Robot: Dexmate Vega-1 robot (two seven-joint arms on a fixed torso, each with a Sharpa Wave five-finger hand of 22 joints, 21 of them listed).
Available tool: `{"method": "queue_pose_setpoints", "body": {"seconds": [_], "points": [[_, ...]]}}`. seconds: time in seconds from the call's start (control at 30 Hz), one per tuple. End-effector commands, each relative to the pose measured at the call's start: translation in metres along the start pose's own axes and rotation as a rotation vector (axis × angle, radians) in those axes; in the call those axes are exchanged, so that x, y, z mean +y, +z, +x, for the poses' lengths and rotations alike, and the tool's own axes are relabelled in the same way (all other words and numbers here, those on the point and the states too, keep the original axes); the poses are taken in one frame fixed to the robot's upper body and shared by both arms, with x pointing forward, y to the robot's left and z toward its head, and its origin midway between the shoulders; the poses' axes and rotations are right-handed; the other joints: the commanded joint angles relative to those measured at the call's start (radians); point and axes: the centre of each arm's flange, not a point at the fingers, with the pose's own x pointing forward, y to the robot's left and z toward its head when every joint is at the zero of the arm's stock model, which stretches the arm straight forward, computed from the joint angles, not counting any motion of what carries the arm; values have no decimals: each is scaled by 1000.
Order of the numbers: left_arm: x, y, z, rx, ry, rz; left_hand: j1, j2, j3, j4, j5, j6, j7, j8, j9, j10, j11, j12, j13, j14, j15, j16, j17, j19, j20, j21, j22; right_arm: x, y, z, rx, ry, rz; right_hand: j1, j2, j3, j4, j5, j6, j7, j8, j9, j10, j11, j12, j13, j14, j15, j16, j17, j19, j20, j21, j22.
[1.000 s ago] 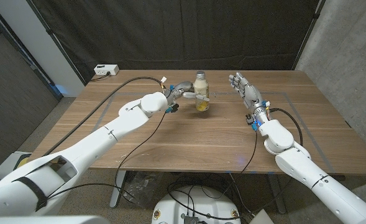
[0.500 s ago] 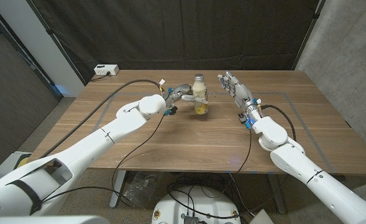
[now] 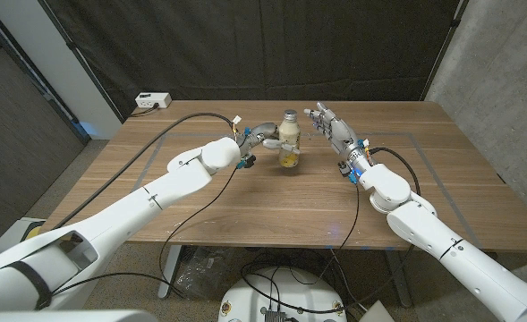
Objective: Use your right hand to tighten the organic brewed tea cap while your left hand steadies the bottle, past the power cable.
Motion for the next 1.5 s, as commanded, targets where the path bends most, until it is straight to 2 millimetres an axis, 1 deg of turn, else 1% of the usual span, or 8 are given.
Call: {"method": "queue_pose_setpoints", "body": {"seconds": [0.03, 0.1, 0.23, 0.33, 0.67, 0.9, 1.33, 1.5], "points": [[-4, 2, 1, 8, -16, 25, 32, 54, 67, 56, -2, 68, 47, 0, 3, 15, -1, -3, 6, 16, -9, -2, 4, 8, -2, 5, 3, 4, 7, 2, -8, 18, -13, -13, -1, -1, 3, 5, 35, -16, 11, 6, -5, 3, 1, 2, 1, 26, 6, 2, 0, 5, 10, 5], [-4, 3, 1, 6, -20, 23, 32, 53, 68, 57, -2, 71, 51, 0, 3, 16, -2, -3, 6, 17, -8, -3, 4, 9, -2, 6, 3, 4, 7, 2, -6, 18, -12, -16, -2, -3, 4, 5, 50, -24, 15, 6, -5, 3, 2, 2, 2, 29, 7, 2, 4, 6, 14, 6], [-4, 3, 2, 8, -24, 22, 31, 53, 70, 58, -3, 74, 52, -1, 3, 19, 0, -4, 6, 19, -9, -4, 4, 11, -2, 6, 3, 4, 7, 2, -2, 16, 1, -19, -4, -5, 4, 5, 64, -26, 18, 6, -4, 4, 4, 2, 6, 30, 9, 2, 7, 7, 17, 6], [-4, 3, 3, 6, -28, 16, 30, 53, 71, 59, -3, 77, 51, -2, 3, 19, 0, -5, 6, 20, -6, -5, 4, 11, -2, 6, 3, 4, 6, 2, 4, 20, -3, -19, -3, -6, 4, 7, 98, -27, 27, 7, 10, 2, 11, 2, 21, 24, 14, 1, 16, 7, 24, 6], [-4, 4, 3, 4, -24, 27, 27, 52, 77, 63, -4, 83, 49, -6, 3, 24, 0, -8, 6, 26, -9, -7, 4, 14, -3, 8, 3, 5, 4, 6, 26, 39, -3, -19, -3, -7, 3, 8, 114, -29, 29, 7, 16, 1, 14, 2, 28, 18, 15, 0, 21, 7, 27, 6], [-6, 3, 5, 10, -30, 34, 26, 51, 80, 65, -4, 84, 50, -9, 3, 26, 0, -10, 6, 27, -9, -10, 4, 14, -4, 8, 3, 7, 2, 9, 40, 59, -8, -18, 0, -7, 2, 9, 151, -37, 39, 8, 24, 1, 18, 2, 33, 15, 15, 0, 22, 8, 28, 6], [-12, -2, 8, 24, -58, 24, 24, 49, 85, 68, -4, 85, 51, -16, 3, 28, 3, -15, 6, 23, -6, -16, 4, 9, -3, 6, 3, 12, 2, 15, 39, 73, 3, -16, 4, -5, 1, 9, 130, -34, 25, 7, 19, -2, 16, 2, 31, 13, 13, 0, 20, 8, 29, 6], [-15, -3, 10, 26, -77, 20, 23, 49, 87, 69, -5, 85, 51, -18, 3, 28, 4, -17, 6, 24, -4, -17, 4, 8, -2, 5, 3, 14, 2, 19, 37, 89, 7, -16, 5, -5, 1, 9, 135, -39, 25, 7, 19, -2, 16, 2, 30, 10, 12, 0, 20, 8, 29, 6]]}}
